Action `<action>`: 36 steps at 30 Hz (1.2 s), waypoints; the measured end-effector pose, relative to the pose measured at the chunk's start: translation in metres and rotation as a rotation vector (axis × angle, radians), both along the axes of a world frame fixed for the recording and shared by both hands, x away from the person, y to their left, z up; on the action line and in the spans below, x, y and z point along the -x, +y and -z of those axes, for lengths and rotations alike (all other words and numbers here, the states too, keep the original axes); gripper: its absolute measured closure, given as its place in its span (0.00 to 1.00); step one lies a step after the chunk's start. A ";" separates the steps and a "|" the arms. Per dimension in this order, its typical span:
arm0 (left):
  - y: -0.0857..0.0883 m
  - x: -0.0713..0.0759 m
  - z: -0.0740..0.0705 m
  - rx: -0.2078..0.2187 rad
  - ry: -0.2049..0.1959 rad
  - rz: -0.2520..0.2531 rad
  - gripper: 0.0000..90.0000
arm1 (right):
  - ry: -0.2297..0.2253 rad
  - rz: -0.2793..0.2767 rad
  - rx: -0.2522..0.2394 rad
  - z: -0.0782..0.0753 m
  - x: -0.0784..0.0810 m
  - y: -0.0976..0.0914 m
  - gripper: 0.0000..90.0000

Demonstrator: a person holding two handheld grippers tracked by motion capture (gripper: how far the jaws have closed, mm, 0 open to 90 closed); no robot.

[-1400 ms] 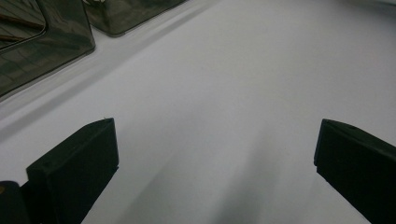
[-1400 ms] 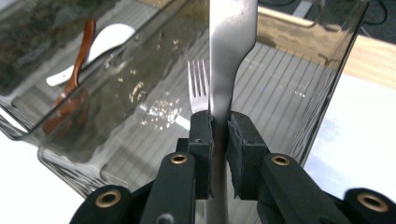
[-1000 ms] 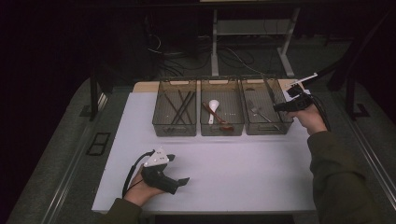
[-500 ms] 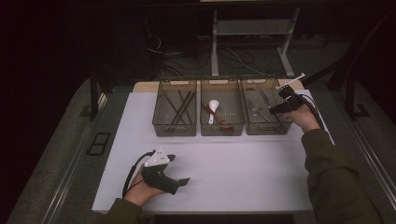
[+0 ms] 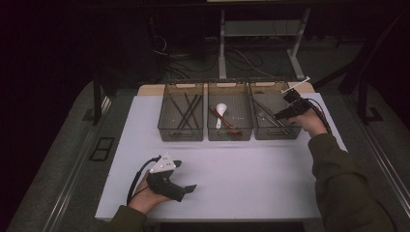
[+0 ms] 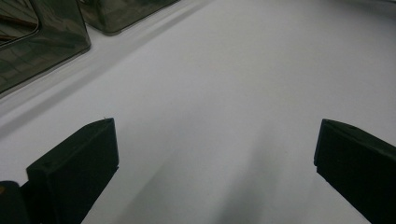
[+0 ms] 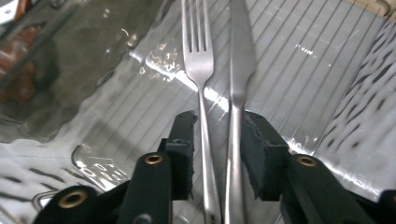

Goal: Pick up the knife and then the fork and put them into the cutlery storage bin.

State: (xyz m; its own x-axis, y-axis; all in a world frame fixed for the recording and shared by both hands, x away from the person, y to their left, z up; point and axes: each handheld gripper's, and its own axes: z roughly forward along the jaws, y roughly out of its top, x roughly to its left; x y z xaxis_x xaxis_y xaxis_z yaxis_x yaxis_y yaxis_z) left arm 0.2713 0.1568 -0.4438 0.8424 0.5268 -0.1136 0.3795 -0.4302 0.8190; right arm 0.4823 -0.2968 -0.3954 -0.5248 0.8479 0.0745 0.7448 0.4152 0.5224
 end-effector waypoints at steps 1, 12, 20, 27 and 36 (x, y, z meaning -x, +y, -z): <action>0.000 0.000 0.000 0.000 0.000 0.000 0.00 | -0.010 0.001 -0.009 -0.002 0.001 -0.001 0.66; 0.000 0.000 0.000 -0.003 -0.001 0.000 0.00 | -0.118 0.008 -0.115 -0.026 0.018 -0.009 0.47; 0.000 0.000 0.001 -0.004 0.000 -0.001 0.00 | -0.182 0.025 -0.179 -0.034 0.029 -0.015 0.41; 0.000 -0.001 0.001 -0.005 0.002 -0.005 0.00 | -0.230 0.039 -0.229 -0.036 0.041 -0.020 0.36; -0.001 -0.002 0.000 -0.002 0.004 -0.011 0.00 | -0.290 0.015 -0.269 -0.038 0.063 -0.025 0.33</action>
